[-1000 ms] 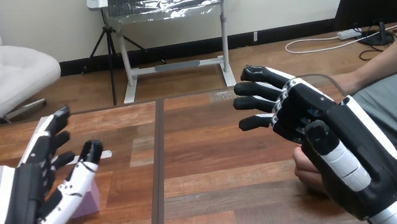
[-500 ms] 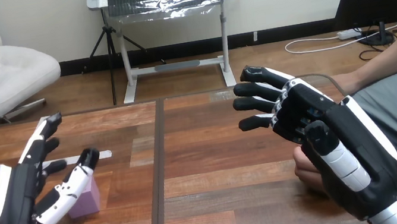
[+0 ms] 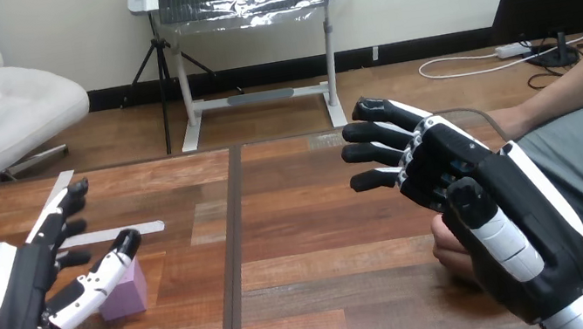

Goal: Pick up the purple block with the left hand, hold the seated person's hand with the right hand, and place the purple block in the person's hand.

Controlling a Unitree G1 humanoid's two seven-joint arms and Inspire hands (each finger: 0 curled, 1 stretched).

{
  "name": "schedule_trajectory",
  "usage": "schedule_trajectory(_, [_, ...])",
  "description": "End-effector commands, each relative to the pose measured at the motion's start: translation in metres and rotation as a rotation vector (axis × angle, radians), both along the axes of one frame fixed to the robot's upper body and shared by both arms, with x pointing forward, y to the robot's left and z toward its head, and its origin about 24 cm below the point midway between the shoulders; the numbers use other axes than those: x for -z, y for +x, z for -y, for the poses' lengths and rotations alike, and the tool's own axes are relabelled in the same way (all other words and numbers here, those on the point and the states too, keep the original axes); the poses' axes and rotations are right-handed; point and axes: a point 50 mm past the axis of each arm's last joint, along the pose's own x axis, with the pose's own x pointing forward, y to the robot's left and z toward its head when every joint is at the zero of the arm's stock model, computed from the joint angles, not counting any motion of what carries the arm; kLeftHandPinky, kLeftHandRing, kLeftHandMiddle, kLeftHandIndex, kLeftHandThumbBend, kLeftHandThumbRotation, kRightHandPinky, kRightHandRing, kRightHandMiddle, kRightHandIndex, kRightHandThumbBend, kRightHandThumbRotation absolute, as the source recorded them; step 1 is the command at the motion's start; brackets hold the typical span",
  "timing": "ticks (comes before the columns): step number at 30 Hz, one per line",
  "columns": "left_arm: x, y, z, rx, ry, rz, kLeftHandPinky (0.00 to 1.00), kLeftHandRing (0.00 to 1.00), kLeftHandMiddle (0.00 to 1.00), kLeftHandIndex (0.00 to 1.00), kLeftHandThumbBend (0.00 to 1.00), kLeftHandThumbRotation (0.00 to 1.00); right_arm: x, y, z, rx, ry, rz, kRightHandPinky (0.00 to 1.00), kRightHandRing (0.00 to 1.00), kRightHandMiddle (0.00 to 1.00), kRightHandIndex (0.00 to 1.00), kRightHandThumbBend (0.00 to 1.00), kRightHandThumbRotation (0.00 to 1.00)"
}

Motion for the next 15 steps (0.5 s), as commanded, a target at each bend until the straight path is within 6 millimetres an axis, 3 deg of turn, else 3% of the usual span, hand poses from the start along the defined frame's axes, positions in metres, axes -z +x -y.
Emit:
schedule_trajectory(1, [-0.011,0.019,-0.001,0.03,0.052,0.022,0.72,0.86,0.9,0.91,0.52,0.45,-0.011,0.008,0.0,-0.002,0.004,0.073,0.72,0.81,0.82,0.84,0.92,0.77])
schedule_trajectory(15, [-0.002,0.032,-0.007,0.024,0.126,-0.054,0.73,0.87,0.9,0.9,0.54,0.42,-0.012,0.008,-0.001,-0.004,0.003,0.075,0.71,0.81,0.82,0.84,0.93,0.78])
